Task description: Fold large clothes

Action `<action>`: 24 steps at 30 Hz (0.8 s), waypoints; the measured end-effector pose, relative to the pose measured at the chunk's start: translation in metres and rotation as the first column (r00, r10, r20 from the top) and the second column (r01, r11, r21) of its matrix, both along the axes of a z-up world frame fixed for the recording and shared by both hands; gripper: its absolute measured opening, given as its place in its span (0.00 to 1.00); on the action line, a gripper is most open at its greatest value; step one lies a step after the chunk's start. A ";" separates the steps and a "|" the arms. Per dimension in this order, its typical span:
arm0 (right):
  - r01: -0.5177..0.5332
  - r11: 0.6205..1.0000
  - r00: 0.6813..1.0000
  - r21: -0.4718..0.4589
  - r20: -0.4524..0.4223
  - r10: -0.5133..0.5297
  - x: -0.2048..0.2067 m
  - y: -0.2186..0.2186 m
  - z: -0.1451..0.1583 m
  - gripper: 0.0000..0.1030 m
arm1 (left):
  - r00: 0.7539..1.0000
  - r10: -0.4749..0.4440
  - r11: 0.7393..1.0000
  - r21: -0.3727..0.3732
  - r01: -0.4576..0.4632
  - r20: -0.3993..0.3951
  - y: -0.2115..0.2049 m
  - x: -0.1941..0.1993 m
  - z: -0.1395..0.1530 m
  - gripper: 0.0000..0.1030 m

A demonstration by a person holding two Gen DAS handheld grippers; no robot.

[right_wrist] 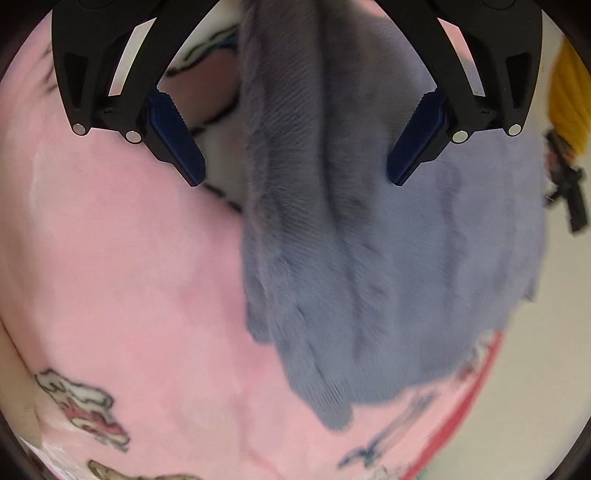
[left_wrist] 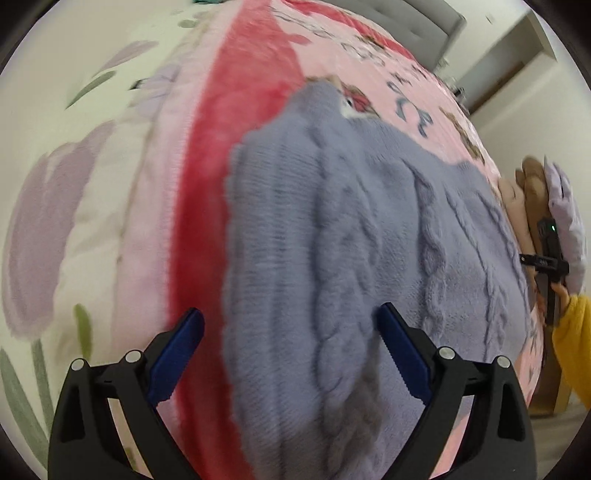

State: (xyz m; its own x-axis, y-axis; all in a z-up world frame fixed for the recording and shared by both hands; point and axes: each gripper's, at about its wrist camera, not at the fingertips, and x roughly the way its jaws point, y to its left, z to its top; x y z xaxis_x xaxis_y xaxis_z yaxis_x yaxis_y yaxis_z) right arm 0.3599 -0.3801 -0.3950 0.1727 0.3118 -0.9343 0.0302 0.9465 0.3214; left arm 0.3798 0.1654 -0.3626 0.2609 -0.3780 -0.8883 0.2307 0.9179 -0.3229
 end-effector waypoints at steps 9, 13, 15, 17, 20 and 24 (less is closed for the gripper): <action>-0.103 0.982 0.992 0.157 -0.054 0.112 0.011 0.018 -0.001 0.92 | 0.994 -0.053 0.995 -0.086 0.045 -0.095 -0.022 0.004 -0.013 0.93; -0.196 0.975 0.976 0.104 -0.072 0.204 0.019 0.046 -0.003 0.93 | 0.987 -0.100 0.985 -0.152 0.080 -0.123 -0.023 0.007 -0.006 0.93; -0.173 0.976 0.979 0.134 -0.082 0.185 0.024 0.047 -0.004 0.93 | 0.985 -0.093 0.980 -0.189 0.065 -0.144 -0.022 0.011 -0.005 0.93; -0.170 0.973 0.981 0.153 -0.062 0.182 0.025 0.048 0.000 0.93 | 0.984 -0.108 0.977 -0.197 0.079 -0.139 -0.025 0.011 -0.001 0.93; -0.195 0.969 0.978 0.150 -0.038 0.203 0.020 0.048 0.002 0.93 | 0.984 -0.123 0.973 -0.209 0.095 -0.127 -0.023 0.009 -0.005 0.93; -0.135 0.974 0.980 0.180 -0.120 0.158 0.020 0.036 -0.016 0.93 | 0.971 -0.181 0.982 -0.079 0.170 -0.154 -0.034 0.009 -0.030 0.95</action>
State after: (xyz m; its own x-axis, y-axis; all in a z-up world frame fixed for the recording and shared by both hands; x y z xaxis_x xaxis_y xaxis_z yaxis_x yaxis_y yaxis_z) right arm 0.3799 -0.3443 -0.4112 -0.0085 0.4804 -0.8770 -0.0517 0.8757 0.4801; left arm 0.3883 0.1314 -0.3922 0.0417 -0.4630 -0.8854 0.3267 0.8437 -0.4259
